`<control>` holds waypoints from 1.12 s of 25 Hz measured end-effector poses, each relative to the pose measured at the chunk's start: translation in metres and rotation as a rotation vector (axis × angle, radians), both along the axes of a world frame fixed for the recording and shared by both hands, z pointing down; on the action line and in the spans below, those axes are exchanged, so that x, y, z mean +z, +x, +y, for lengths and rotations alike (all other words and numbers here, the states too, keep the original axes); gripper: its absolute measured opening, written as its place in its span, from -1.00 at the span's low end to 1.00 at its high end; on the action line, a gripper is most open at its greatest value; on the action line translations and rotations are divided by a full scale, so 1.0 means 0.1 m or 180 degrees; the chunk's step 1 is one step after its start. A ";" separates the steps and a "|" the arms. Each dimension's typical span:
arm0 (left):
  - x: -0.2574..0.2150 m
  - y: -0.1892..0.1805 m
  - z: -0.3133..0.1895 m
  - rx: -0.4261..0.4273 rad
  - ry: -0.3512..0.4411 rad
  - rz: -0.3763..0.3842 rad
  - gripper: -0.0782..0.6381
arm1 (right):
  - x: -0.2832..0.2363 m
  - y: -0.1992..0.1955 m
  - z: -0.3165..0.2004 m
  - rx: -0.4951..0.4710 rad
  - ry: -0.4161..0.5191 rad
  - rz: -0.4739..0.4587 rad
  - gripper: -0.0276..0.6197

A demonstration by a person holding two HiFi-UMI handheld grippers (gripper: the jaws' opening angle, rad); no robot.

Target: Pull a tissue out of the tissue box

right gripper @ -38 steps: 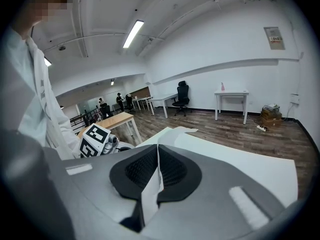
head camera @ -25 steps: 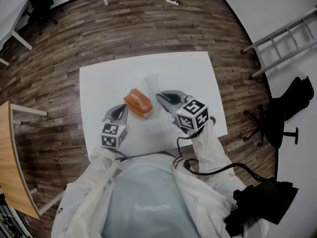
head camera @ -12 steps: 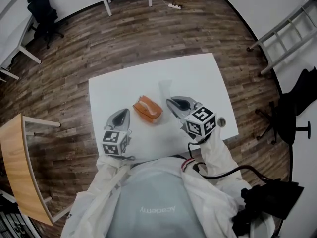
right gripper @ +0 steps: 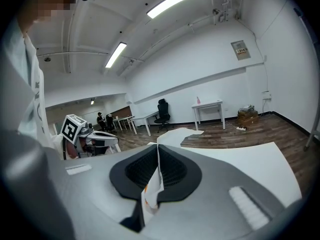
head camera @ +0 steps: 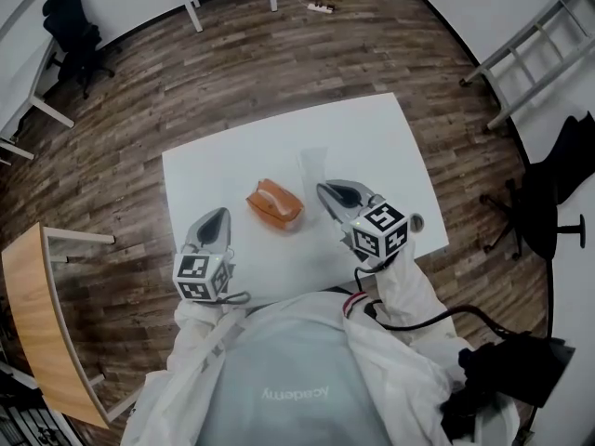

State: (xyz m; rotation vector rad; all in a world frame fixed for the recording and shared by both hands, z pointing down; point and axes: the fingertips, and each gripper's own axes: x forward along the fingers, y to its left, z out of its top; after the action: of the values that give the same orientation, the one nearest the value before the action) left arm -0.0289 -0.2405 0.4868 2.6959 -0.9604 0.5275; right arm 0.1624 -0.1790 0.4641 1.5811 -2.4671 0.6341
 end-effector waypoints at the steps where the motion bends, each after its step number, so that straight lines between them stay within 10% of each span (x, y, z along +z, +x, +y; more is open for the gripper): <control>1: 0.01 0.00 -0.01 -0.0005 -0.0007 -0.0009 -0.78 | 0.01 0.02 0.00 0.0025 -0.0002 -0.0013 -0.91; 14: 0.14 0.19 0.02 0.0130 -0.0132 0.0003 -0.78 | 0.11 0.49 0.11 0.0740 -0.0049 -0.0224 -0.91; 28: -0.02 0.15 0.22 -0.0074 0.0015 -0.0017 -0.78 | -0.01 0.56 0.27 0.0646 0.0047 -0.0181 -0.91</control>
State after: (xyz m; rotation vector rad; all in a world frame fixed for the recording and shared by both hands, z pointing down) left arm -0.0136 -0.2189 0.4847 2.6853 -0.9943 0.5290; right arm 0.2182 -0.1517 0.4632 1.8606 -2.3738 0.6994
